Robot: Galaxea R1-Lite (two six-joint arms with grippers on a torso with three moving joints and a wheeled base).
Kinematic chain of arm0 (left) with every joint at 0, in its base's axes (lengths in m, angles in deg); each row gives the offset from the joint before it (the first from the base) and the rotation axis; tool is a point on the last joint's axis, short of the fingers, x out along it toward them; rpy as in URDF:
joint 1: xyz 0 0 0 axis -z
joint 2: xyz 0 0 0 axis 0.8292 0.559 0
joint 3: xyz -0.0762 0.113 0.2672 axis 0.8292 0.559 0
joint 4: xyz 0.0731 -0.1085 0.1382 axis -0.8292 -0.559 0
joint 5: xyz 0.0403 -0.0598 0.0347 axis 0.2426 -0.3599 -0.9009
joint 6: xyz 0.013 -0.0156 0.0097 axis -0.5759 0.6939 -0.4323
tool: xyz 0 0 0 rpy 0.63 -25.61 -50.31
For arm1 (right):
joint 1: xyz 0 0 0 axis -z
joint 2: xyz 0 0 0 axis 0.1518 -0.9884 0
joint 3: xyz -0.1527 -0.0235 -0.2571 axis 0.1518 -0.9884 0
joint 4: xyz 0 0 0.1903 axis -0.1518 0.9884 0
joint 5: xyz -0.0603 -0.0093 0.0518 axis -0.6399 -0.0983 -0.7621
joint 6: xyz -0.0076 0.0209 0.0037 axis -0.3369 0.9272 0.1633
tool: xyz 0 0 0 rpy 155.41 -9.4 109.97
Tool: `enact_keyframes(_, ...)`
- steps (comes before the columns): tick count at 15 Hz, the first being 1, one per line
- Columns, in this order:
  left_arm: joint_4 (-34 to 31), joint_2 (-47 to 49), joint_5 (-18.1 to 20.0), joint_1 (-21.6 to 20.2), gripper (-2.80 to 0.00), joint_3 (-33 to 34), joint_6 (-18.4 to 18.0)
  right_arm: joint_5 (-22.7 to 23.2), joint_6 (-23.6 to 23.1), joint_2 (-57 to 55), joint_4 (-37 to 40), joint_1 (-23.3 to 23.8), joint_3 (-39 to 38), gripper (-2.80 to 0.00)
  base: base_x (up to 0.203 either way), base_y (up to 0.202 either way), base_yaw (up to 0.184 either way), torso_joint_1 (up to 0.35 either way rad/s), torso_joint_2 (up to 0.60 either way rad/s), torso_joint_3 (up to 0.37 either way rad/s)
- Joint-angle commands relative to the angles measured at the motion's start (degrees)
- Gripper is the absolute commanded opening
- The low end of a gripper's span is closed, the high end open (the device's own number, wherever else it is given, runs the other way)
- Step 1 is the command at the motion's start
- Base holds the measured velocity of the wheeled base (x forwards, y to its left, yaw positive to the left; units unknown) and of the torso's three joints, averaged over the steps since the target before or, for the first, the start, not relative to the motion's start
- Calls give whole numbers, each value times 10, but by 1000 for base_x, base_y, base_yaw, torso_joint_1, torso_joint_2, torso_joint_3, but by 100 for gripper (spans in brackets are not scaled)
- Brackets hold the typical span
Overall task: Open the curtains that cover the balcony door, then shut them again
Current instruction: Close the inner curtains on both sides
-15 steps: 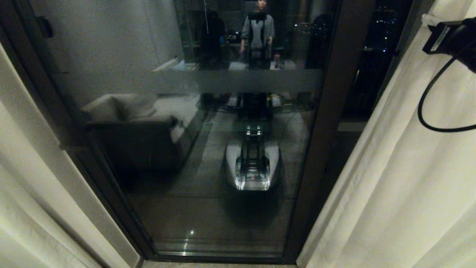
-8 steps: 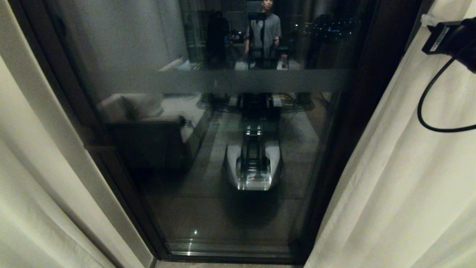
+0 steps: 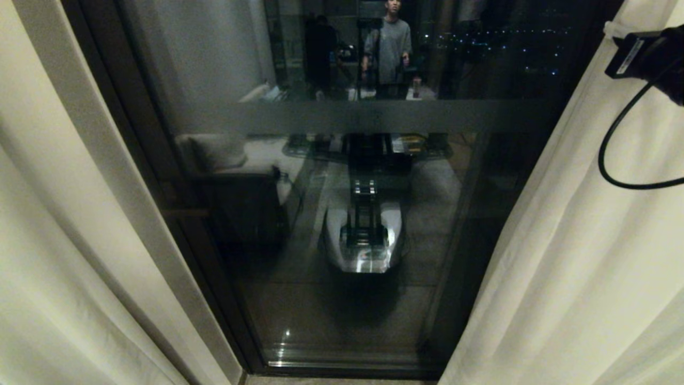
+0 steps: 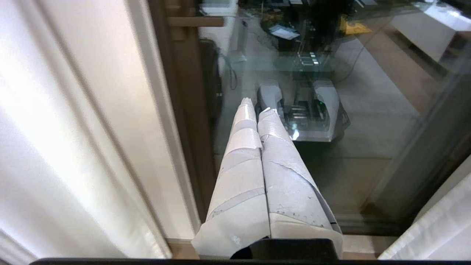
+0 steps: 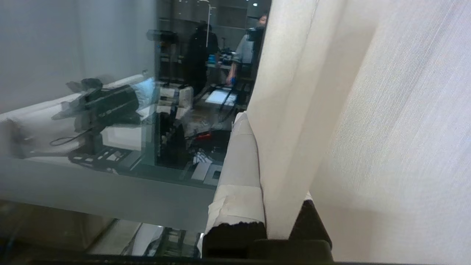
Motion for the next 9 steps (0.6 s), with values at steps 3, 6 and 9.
enact_keyframes(3, 1, 0, -1, 0, -280, 1, -1, 1, 0, 0, -2, 0, -1, -280, 0, 191, -1, 1, 3, 4)
enact_keyframes(6, 5, 0, -2, 0, -280, 2, -1, 1, 0, 1, -2, 0, 0, -280, 0, 113, 1, 3, 3, 1)
enact_keyframes(9, 5, 0, -1, 0, -280, 2, -1, 1, -1, 1, -2, 0, 1, -280, 0, 0, 0, 0, 0, 0)
